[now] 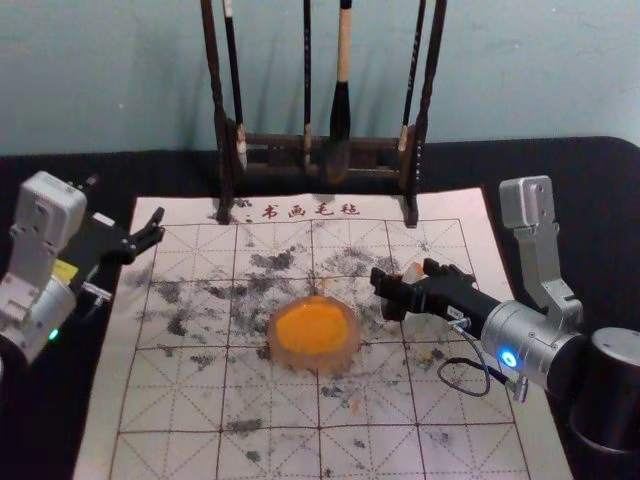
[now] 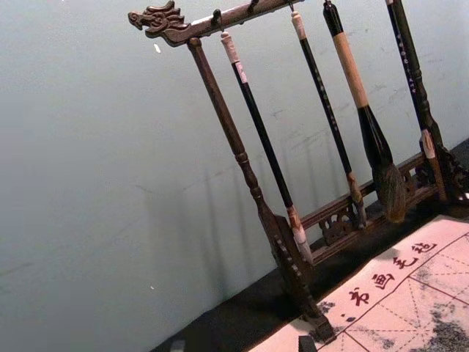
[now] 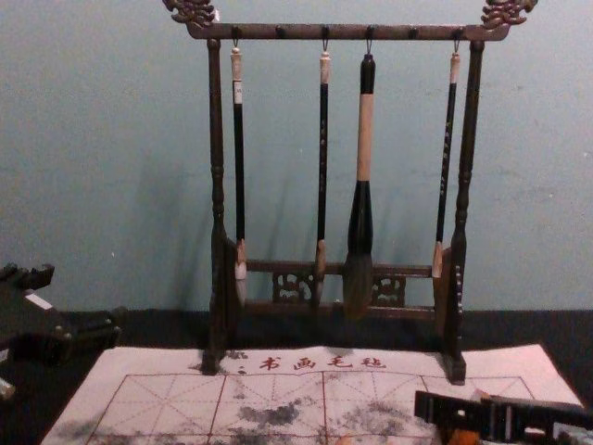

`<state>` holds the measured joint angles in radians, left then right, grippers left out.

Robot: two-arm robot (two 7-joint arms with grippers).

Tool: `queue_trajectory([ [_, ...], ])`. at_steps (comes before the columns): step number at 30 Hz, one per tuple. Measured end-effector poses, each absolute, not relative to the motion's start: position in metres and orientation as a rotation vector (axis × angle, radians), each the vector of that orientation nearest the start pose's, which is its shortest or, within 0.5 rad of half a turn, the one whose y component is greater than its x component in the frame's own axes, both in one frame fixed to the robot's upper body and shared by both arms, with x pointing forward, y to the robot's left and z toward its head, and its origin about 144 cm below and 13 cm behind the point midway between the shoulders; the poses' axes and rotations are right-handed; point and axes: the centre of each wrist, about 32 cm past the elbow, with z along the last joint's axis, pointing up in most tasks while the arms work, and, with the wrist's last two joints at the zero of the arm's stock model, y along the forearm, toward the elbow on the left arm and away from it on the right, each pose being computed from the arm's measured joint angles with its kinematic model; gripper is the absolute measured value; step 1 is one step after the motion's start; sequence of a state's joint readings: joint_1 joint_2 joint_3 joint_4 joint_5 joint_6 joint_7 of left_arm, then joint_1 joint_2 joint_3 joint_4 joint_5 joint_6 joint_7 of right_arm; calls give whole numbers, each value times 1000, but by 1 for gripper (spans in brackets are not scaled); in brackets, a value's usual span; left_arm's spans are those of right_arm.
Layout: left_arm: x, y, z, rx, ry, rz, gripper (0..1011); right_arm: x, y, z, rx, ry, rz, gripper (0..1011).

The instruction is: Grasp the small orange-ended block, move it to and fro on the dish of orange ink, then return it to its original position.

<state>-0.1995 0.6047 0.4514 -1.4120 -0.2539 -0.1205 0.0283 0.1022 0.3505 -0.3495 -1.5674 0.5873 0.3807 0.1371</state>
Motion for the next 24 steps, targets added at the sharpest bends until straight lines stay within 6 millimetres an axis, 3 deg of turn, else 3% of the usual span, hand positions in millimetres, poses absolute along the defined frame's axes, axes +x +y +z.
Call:
queue_trajectory([
  [21,489,310,1140,305,-285,1248,1001,469,-224,1150,-177,448,-1046,1000],
  [24,489,310,1140,304,-285,1248,1001,469,-224,1150,-176,448,-1046,958],
])
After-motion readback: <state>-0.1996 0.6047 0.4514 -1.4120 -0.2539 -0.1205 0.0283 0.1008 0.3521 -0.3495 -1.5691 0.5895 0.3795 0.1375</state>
